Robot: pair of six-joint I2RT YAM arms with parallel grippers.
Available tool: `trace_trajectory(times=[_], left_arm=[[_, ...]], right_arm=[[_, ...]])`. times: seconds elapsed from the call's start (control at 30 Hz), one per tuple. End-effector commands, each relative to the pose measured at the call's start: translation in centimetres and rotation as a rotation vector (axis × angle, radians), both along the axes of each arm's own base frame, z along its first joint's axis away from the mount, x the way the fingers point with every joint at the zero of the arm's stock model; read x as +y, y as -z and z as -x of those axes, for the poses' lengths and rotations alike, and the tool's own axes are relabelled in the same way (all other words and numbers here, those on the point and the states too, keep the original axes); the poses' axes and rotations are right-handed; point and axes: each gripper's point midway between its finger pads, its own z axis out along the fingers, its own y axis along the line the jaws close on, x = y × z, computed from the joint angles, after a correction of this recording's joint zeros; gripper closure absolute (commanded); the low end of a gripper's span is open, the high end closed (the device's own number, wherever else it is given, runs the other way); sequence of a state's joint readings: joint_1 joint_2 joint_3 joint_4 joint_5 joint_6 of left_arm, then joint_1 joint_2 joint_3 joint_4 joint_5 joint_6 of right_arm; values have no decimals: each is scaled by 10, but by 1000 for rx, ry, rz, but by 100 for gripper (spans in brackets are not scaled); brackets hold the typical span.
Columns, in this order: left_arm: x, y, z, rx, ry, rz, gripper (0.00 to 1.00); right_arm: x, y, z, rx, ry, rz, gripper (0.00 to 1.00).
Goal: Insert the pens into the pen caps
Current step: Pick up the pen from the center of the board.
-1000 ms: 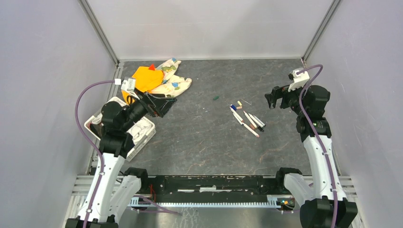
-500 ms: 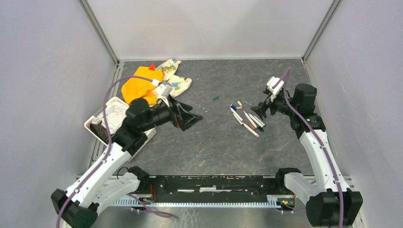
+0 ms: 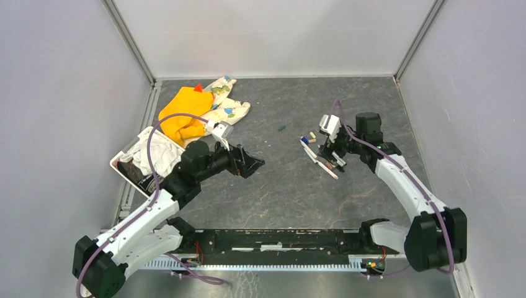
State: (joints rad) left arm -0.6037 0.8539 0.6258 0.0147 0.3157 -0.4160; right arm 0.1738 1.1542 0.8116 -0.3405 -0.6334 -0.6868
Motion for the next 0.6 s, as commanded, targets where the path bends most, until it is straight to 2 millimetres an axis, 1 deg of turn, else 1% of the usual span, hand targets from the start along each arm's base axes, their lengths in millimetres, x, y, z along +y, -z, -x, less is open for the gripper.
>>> trace_trajectory(times=[0.0,0.07,0.13,0.2,0.27,0.37,0.47,0.57], left_arm=[[0,-17,-12,3,-101,177,2],[1,-14,-17,10,-130,189,3],[2,-7,-24,18,-156,171,3],[2,0,-32,31,-182,141,5],[1,5,-37,41,-192,115,7],[-2,11,-42,56,-193,97,9],[-4,14,-45,56,-195,101,10],[-2,15,-45,55,-208,117,11]], right_arm=[[3,21,-18,25,75,44,21],[11,31,-20,58,76,33,27],[19,38,-23,86,79,16,31],[22,48,-26,136,92,30,36],[18,59,-28,175,119,65,41],[9,76,-24,196,145,108,44],[7,83,-18,211,138,125,47],[5,84,-17,208,122,149,48]])
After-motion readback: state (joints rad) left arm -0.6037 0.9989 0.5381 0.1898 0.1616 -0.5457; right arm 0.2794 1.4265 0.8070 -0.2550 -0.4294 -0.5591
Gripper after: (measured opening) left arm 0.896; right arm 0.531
